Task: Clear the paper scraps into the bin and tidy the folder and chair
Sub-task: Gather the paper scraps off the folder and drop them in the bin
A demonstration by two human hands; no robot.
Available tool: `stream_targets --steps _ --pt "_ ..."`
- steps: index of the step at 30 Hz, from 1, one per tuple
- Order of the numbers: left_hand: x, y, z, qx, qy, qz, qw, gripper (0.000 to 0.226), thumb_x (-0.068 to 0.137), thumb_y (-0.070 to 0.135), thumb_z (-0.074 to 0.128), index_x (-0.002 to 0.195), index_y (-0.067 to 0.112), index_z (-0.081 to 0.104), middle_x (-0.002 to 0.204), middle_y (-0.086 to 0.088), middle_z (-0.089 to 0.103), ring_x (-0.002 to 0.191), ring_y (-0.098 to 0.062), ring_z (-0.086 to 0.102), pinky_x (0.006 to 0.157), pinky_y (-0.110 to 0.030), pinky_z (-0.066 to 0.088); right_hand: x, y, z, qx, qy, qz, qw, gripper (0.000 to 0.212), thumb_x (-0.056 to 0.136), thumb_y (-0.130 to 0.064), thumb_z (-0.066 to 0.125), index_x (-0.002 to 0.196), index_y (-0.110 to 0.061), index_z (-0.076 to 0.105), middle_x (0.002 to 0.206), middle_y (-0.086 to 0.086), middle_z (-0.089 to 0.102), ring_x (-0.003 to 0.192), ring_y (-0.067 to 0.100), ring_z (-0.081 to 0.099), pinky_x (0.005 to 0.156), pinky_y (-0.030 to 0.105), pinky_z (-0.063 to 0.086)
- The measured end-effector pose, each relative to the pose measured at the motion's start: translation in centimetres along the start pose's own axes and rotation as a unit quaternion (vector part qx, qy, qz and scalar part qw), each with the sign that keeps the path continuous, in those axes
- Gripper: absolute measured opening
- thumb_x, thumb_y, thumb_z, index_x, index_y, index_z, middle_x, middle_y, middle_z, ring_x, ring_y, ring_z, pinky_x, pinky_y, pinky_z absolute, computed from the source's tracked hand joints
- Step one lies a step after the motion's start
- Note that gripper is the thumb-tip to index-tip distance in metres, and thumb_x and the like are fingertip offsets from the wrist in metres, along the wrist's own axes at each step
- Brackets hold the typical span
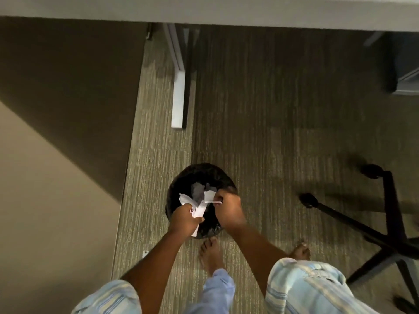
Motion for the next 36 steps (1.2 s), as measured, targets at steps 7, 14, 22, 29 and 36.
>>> stream_targets --steps 7,14,22,29,36 --pt "5.9 -1.2 1.7 -0.015 -0.050 -0.001 0.999 0.039 0.085 0.010 0.064 0.116 -0.009 0.054 0.117 -0.025 0.062 0.110 -0.038 0.059 0.093 -0.036 0.046 2.8 3.0 5.6 -0.008 -0.089 0.029 0.996 0.035 0.091 -0.004 0.053 0.127 -0.004 0.054 0.138 0.011 0.047 0.126 0.026 0.044 0.100 0.025 0.034" --pt "7.3 -4.1 2.0 0.018 0.035 -0.004 0.999 0.042 0.089 0.011 0.056 0.128 -0.002 0.045 0.124 -0.024 0.058 0.111 -0.039 0.056 0.085 -0.032 0.042 4.2 6.3 10.4 -0.009 -0.159 0.042 0.986 0.037 0.094 0.001 0.042 0.128 -0.004 0.056 0.142 0.011 0.047 0.133 0.024 0.039 0.104 0.020 0.029" --pt "4.8 -6.7 0.9 -0.034 0.071 -0.015 0.997 0.024 0.093 0.014 0.051 0.074 -0.001 0.057 0.082 -0.025 0.066 0.081 -0.038 0.063 0.063 -0.032 0.040 2.4 6.0 9.9 -0.076 -0.157 0.000 0.985 0.017 0.092 -0.004 0.049 0.098 -0.001 0.065 0.103 0.019 0.065 0.098 0.033 0.060 0.076 0.030 0.044" --pt "2.0 -3.5 -1.4 -0.045 0.104 0.018 0.993 0.038 0.095 0.031 0.047 0.077 0.000 0.058 0.074 -0.017 0.065 0.069 -0.032 0.060 0.063 -0.038 0.046 0.0 3.4 5.7 -0.094 -0.100 0.016 0.990 0.019 0.097 -0.018 0.038 0.107 -0.014 0.054 0.100 0.020 0.066 0.089 0.039 0.062 0.064 0.033 0.038" --pt "-2.0 0.6 -3.1 -0.022 0.107 0.075 0.991 0.042 0.094 0.032 0.050 0.058 0.012 0.042 0.052 -0.006 0.047 0.050 -0.025 0.046 0.049 -0.032 0.030 -3.0 -0.5 1.3 -0.094 -0.057 -0.022 0.994 0.035 0.101 -0.035 0.038 0.104 -0.009 0.061 0.099 0.018 0.068 0.092 0.037 0.063 0.069 0.038 0.045"
Point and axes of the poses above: each hand's wrist, its own x-axis towards the middle knuckle, its own z-axis out of the palm, y = z × x, the point moved 6 cm from there along x, towards the middle knuckle
